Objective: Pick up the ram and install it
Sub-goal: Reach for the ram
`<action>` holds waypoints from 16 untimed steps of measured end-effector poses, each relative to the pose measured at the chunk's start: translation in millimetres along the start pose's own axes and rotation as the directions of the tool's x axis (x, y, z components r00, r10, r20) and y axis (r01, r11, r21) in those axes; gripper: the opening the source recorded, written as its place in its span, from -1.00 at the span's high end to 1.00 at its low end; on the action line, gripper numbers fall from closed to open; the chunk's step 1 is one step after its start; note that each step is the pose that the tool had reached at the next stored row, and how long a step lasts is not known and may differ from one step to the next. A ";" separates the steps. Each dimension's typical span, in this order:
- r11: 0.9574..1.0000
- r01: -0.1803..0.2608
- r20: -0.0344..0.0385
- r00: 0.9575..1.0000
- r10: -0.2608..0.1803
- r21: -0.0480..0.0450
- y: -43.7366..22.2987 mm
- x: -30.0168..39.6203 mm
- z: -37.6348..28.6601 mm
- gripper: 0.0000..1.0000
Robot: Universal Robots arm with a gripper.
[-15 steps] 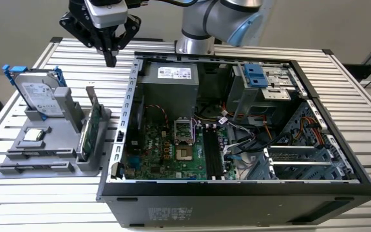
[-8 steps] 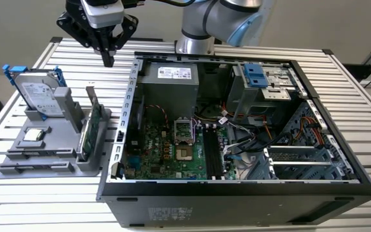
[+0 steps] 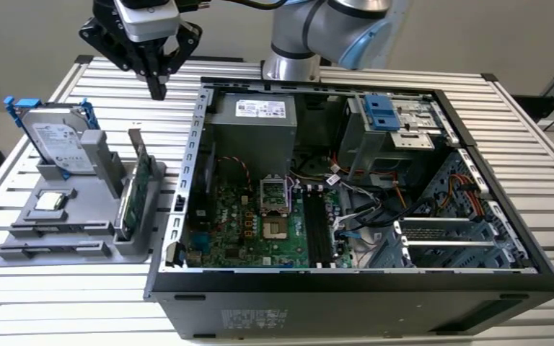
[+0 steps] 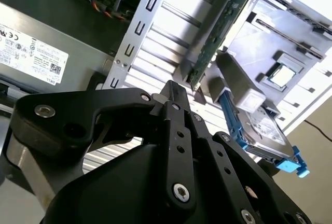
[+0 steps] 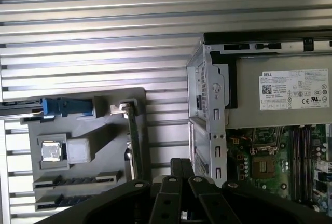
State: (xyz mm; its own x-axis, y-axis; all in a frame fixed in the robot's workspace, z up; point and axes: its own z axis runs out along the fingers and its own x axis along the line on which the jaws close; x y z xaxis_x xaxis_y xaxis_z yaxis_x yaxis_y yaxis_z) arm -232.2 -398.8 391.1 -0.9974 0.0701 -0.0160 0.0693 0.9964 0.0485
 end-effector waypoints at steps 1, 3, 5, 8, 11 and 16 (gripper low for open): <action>1.000 0.000 0.000 1.000 0.000 0.000 0.0 0.6 0.0 1.00; 1.000 0.000 0.000 1.000 0.000 0.000 -0.1 1.9 0.0 1.00; 1.000 0.000 0.000 1.000 0.000 0.000 -0.2 3.1 0.0 1.00; 1.000 0.000 0.000 1.000 0.000 0.000 -0.4 5.0 0.0 1.00; 1.000 0.000 0.000 1.000 0.000 0.000 -0.5 6.9 0.1 1.00; 1.000 0.000 0.000 1.000 0.000 0.000 -0.7 9.9 0.1 1.00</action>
State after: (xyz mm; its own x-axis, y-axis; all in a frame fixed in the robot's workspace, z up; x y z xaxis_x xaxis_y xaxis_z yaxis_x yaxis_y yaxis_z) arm -242.1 -398.8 390.8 -0.9974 0.0701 -0.0158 0.0693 0.9964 0.0485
